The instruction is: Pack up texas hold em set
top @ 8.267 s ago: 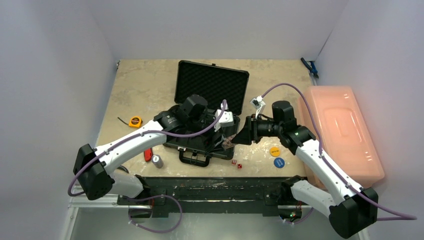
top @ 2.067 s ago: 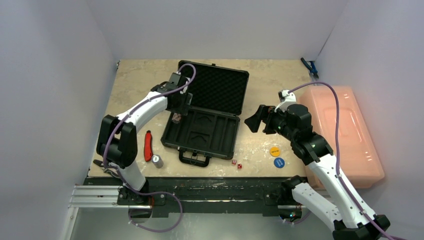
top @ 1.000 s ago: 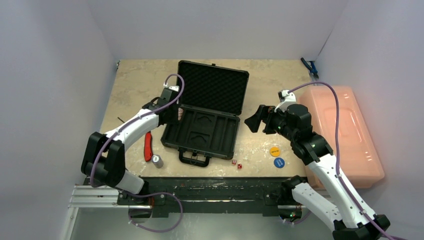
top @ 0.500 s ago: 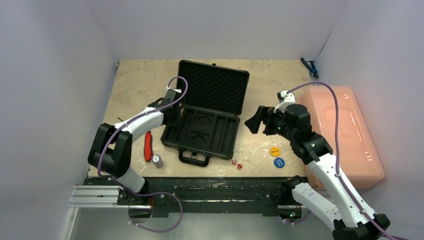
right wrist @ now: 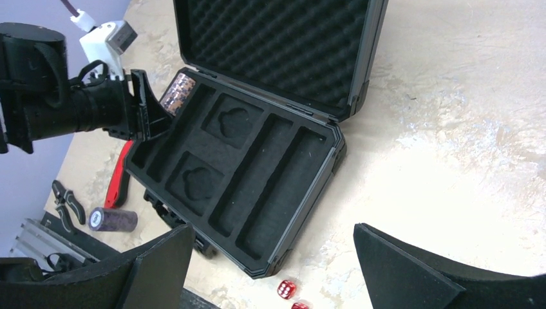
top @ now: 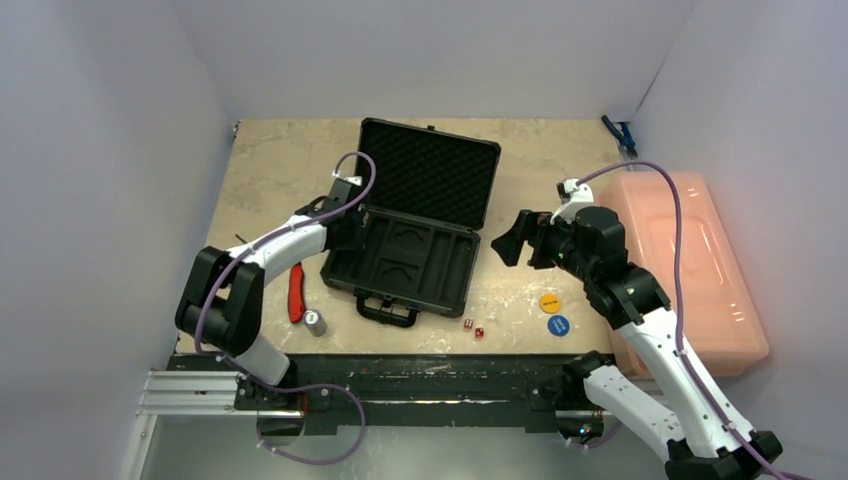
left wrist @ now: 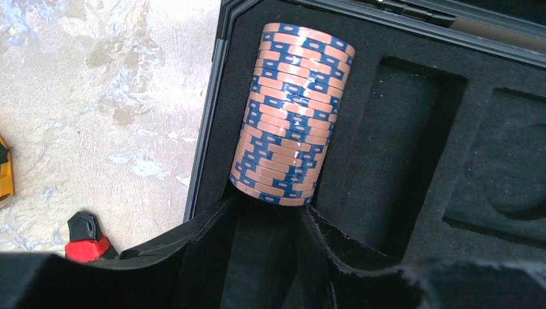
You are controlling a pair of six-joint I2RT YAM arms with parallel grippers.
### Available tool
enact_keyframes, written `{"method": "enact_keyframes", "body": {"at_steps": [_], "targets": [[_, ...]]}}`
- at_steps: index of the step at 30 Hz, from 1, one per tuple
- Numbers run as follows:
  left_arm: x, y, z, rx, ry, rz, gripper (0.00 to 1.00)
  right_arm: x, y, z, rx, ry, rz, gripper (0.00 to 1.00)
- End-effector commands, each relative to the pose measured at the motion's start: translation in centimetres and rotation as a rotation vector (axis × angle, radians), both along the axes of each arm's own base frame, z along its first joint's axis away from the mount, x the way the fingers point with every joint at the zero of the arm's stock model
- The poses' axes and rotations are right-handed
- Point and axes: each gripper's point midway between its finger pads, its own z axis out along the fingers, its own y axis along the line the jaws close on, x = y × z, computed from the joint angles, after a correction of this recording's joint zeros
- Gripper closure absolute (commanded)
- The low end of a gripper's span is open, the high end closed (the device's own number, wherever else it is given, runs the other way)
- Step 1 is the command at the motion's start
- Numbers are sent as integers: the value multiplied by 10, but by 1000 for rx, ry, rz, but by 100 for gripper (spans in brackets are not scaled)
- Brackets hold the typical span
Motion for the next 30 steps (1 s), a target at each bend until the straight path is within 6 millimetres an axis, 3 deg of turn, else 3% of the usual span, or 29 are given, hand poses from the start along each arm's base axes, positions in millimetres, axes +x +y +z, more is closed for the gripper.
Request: {"method": "enact_keyframes", "body": {"at_steps": [1,6,10,15,24,30], "targets": [[7,4,46,-52,-156,53,49,0,-5,16,-12,-49,-9,1],[-9,20,84,-50,-241,93,26,-1,-3,11,-10,-28,2,1],[-20,35,105,-20,-286,122,19,-3,-2,6,-8,-3,0,1],[-29,40,113,-18,-304,120,18,-4,0,-2,2,25,-3,1],[-45,36,92,-68,-241,141,22,-1,13,-24,47,103,22,1],[-55,37,115,-79,-259,92,22,6,21,-55,50,199,11,2]]}}
